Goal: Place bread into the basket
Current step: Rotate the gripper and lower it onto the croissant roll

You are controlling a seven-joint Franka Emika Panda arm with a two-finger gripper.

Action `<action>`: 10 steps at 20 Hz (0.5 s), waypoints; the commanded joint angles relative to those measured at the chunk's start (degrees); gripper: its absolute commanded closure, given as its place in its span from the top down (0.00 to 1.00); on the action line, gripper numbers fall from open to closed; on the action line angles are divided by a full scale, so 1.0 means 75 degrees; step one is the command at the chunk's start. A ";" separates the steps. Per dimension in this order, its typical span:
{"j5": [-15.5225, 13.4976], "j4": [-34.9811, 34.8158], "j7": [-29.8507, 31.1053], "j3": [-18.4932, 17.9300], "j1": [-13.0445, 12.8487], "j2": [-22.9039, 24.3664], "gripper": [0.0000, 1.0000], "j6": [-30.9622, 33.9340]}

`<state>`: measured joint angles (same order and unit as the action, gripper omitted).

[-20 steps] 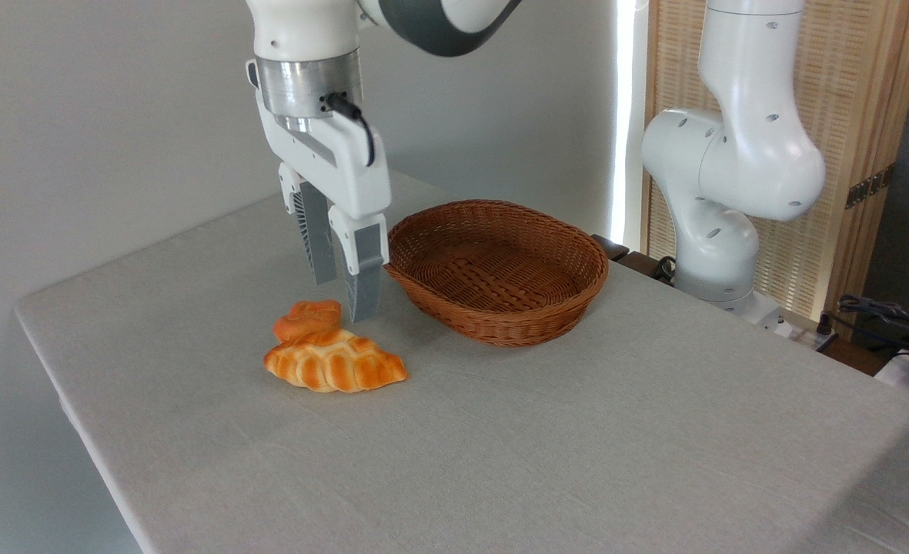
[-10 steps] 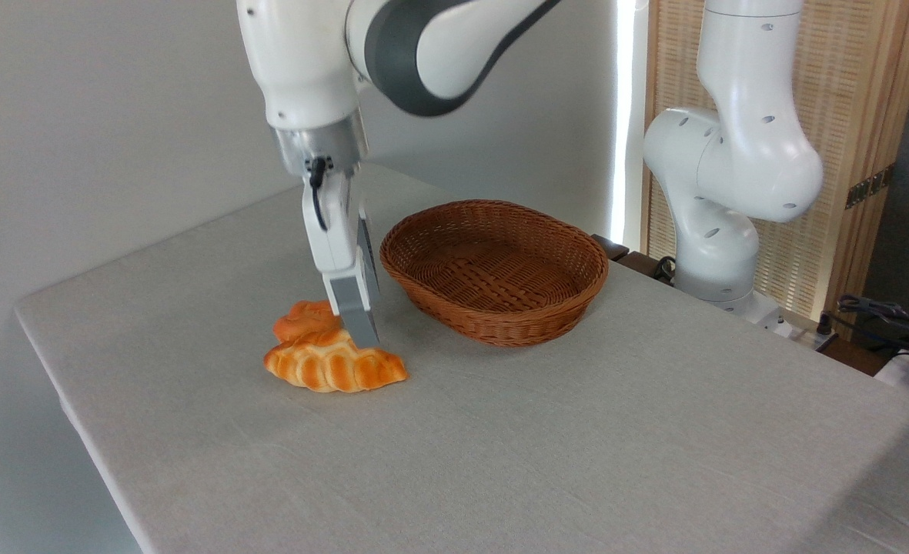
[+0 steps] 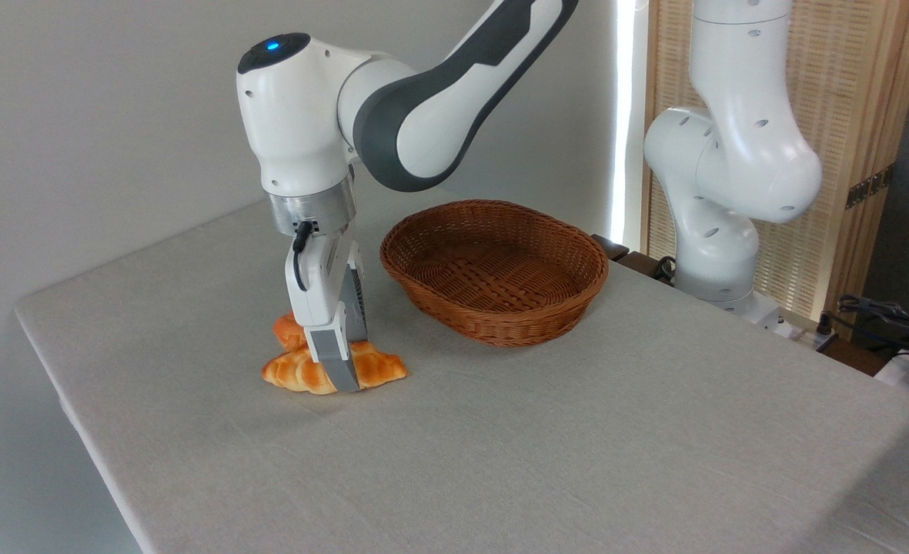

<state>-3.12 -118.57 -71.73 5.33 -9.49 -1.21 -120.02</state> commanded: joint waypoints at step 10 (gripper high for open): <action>-0.0158 -0.0105 -0.0128 0.0075 -0.0130 -0.0132 1.00 -0.0005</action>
<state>-3.12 -118.80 -71.73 6.21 -10.01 -2.31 -120.00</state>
